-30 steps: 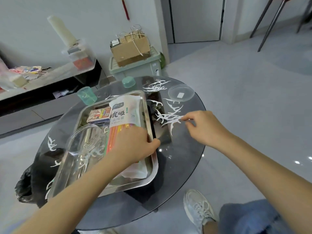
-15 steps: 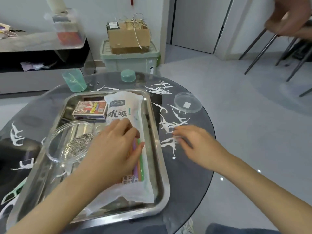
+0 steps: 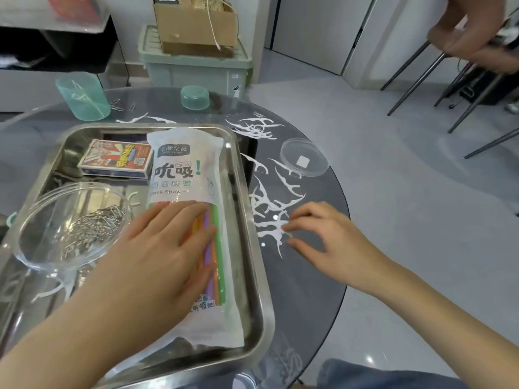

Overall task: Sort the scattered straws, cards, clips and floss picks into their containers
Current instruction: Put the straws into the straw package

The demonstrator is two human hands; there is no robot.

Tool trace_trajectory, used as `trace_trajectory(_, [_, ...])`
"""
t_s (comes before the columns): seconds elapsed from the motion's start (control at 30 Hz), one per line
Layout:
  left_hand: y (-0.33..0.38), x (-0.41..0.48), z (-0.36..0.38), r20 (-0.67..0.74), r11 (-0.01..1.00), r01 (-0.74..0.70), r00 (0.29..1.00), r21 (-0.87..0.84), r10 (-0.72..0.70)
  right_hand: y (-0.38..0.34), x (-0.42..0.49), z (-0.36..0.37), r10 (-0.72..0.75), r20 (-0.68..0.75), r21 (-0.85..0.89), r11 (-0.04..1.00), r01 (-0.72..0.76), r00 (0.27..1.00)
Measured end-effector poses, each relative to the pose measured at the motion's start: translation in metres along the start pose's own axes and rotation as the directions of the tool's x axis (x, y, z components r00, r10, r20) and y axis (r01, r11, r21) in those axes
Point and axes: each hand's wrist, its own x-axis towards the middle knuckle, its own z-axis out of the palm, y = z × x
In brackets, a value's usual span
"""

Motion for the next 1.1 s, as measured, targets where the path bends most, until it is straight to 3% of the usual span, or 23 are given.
trace_trajectory(0.17, [-0.001,-0.003,0.005,-0.019,1.000,-0.006,1.000,-0.024,0.006,-0.007,-0.014,-0.005,-0.045,0.083,-0.031,0.998,0.048,0.996])
trace_trajectory(0.3, [-0.002,-0.003,0.008,-0.008,1.000,-0.008,1.000,-0.021,0.007,-0.004,0.000,-0.006,-0.013,0.009,-0.033,0.999,0.013,1.000])
trace_trajectory(0.47, [-0.003,-0.004,0.010,0.014,1.000,-0.002,1.000,-0.020,0.002,-0.002,0.017,0.001,-0.017,0.043,-0.092,0.996,0.021,0.999])
trace_trajectory(0.63, [-0.003,-0.004,0.008,-0.003,0.999,0.002,1.000,-0.037,-0.002,0.008,0.027,-0.003,0.079,-0.036,-0.142,0.986,-0.083,0.996])
trace_trajectory(0.87, [-0.004,-0.003,0.006,-0.009,0.999,0.002,1.000,-0.034,-0.002,0.005,0.032,-0.001,0.016,0.013,-0.125,0.992,-0.014,1.000])
trace_trajectory(1.0, [-0.006,-0.003,0.008,-0.016,0.999,0.003,1.000,-0.032,-0.003,0.012,0.034,-0.007,0.026,-0.069,-0.103,0.994,-0.033,0.997])
trace_trajectory(1.1, [-0.006,-0.001,0.007,-0.006,1.000,0.013,1.000,-0.020,-0.013,0.008,0.042,-0.004,-0.042,-0.012,-0.138,0.990,0.040,0.999])
